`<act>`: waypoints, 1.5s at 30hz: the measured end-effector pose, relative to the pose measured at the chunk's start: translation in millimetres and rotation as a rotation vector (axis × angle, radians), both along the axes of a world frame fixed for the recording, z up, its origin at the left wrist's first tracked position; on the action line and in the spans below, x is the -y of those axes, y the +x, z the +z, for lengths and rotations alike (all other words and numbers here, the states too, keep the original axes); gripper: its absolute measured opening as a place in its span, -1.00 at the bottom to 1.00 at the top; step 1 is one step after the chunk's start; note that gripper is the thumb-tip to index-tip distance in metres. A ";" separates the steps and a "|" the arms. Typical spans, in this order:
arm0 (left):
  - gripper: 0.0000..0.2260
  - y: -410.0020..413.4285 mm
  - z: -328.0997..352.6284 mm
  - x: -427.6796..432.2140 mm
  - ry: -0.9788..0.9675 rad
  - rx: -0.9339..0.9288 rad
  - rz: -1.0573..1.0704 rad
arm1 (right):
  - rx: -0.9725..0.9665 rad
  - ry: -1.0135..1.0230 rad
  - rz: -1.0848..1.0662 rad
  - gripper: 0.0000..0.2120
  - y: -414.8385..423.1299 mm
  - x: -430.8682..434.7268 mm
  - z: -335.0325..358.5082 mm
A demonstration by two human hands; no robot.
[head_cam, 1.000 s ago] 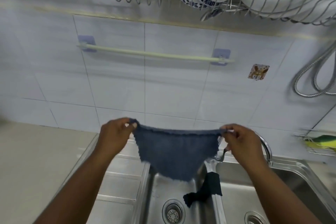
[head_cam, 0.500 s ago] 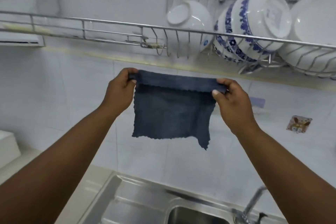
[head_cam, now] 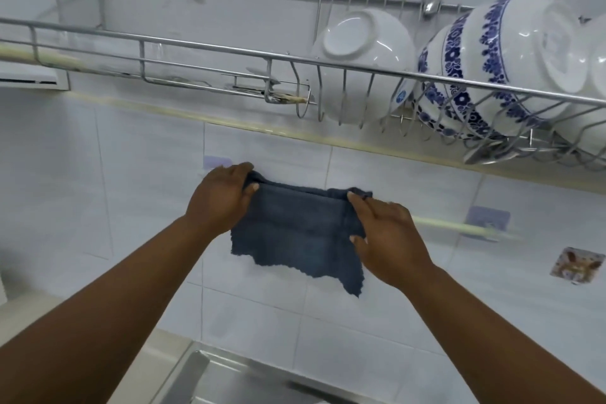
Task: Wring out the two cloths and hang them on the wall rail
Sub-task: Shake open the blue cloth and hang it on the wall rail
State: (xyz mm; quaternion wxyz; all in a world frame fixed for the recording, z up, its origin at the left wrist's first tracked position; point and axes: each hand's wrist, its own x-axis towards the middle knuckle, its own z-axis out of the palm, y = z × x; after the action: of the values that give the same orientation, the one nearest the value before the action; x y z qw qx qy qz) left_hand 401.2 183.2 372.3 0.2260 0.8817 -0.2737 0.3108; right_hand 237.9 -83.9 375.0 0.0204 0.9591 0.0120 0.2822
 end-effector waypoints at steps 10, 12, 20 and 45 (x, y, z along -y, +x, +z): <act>-0.65 12.4 36.2 20.6 0.265 -0.215 0.430 | -0.237 0.132 -0.434 -0.62 28.3 -19.1 48.7; -0.62 14.7 40.9 23.8 0.200 -0.224 0.462 | -0.194 0.005 -0.506 -0.64 26.4 -17.9 53.3; -0.47 12.8 26.2 16.8 0.353 -0.082 0.343 | -0.111 -0.107 -0.037 -0.68 12.3 -6.6 29.7; -0.42 22.8 -19.9 -54.3 0.376 0.139 0.196 | -0.034 -0.005 -0.053 -0.72 7.7 -16.2 19.2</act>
State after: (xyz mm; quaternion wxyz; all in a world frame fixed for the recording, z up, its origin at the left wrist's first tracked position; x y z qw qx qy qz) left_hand 424.0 237.5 352.4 0.0068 0.9072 -0.2546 0.3347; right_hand 245.6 -67.7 394.2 0.0301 0.9636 -0.0126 0.2654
